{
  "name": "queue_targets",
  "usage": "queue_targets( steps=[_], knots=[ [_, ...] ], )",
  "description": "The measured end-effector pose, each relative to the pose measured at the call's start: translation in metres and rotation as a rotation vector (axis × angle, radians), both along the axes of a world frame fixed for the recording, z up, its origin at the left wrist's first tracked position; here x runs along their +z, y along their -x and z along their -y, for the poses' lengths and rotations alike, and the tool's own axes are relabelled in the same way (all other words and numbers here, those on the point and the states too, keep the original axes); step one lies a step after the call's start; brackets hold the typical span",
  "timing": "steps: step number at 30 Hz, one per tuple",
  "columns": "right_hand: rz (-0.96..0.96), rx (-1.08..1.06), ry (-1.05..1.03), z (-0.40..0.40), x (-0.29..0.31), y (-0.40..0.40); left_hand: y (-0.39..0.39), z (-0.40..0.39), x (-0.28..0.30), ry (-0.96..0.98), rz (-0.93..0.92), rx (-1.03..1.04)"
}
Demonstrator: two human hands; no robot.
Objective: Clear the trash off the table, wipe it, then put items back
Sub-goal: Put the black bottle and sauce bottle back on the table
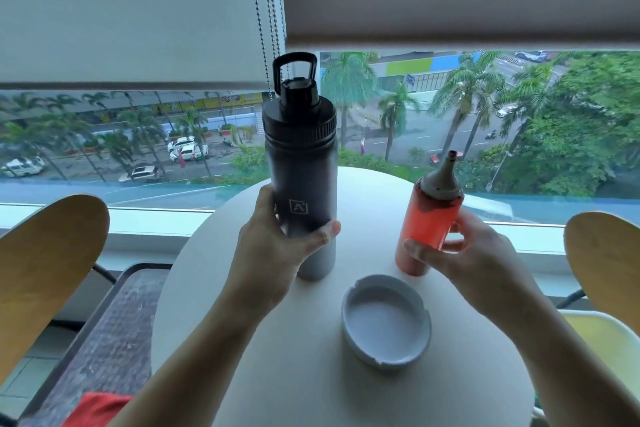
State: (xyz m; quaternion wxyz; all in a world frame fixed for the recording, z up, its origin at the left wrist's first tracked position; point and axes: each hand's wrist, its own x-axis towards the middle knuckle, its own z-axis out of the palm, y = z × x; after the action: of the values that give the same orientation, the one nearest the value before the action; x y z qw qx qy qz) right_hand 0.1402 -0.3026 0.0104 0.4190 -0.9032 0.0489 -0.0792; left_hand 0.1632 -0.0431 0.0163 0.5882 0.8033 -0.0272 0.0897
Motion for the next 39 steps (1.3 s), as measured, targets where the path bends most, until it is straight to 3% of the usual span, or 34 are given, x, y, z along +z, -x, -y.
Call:
queue_targets(
  steps=[22,39],
  knots=[
    [0.151,0.104,0.011,-0.064,0.03,-0.117,-0.098,-0.058,0.019,0.02,0.087,0.019],
    [0.066,0.117,-0.027,-0.093,0.014,-0.18,-0.159,-0.059,0.002,0.014,0.102,-0.005]
  ],
)
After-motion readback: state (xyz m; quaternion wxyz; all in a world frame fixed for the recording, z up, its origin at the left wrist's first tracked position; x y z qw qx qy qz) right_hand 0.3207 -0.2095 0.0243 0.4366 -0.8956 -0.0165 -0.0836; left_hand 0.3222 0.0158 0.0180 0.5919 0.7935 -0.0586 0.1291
